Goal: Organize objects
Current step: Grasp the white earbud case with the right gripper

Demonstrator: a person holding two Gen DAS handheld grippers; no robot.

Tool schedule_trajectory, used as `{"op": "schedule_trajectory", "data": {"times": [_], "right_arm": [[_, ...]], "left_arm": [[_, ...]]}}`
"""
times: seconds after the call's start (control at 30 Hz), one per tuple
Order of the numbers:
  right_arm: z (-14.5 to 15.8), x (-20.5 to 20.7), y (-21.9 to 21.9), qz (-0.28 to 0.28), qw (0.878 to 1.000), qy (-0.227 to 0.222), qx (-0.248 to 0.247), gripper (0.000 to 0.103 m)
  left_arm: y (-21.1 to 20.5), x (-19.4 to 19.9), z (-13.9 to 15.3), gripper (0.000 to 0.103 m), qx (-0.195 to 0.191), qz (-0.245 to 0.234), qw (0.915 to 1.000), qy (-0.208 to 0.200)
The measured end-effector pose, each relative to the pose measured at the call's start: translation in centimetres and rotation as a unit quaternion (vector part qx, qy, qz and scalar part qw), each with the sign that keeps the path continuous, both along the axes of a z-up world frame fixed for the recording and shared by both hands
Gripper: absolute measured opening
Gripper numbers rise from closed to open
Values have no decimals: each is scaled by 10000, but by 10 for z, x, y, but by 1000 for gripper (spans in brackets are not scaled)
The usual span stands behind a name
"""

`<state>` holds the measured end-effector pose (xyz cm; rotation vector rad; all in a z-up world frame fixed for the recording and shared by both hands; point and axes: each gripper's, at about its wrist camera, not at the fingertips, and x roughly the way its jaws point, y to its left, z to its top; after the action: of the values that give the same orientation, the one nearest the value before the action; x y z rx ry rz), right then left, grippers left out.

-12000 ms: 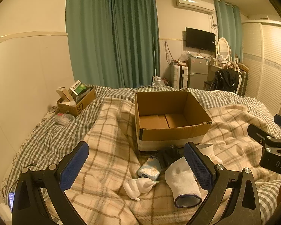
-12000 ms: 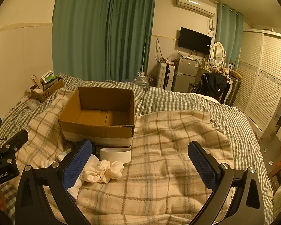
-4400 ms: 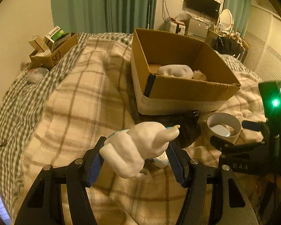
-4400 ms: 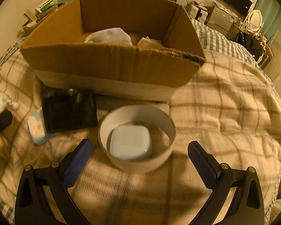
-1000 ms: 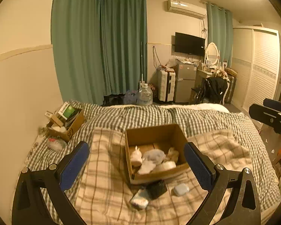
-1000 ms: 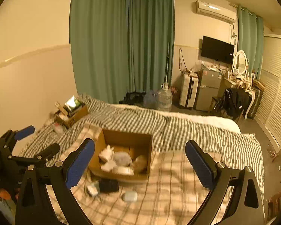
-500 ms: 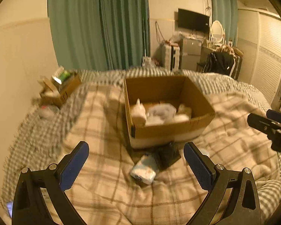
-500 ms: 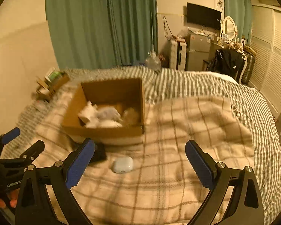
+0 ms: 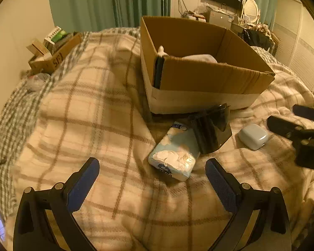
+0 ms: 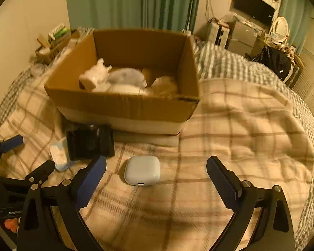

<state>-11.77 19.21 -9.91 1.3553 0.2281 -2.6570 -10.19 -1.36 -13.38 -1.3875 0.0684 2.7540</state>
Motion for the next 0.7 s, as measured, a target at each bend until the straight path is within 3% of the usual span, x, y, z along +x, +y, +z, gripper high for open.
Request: {"op": "schedule_trajectory", "data": {"times": [0.17,0.37,0.47,0.7], "right_arm": [[-29,-15,-11,201,9988,-438,-34,88],[-61,-29,-17,310,9950,-944,-54,63],[-61,-28,-15,334,9944,-993,-124,51],[-41,-21,-4,177,9974,-619,-338,51]], "left_arm": [[3,0,-9,103,3,-63,9999,-133],[7,-8,-11,102,2,-117,9996,-261],[12,-16,-9,102,-20,-146,9996,-235],[30,-24,-15,100,-175,-421,9987,-238]]}}
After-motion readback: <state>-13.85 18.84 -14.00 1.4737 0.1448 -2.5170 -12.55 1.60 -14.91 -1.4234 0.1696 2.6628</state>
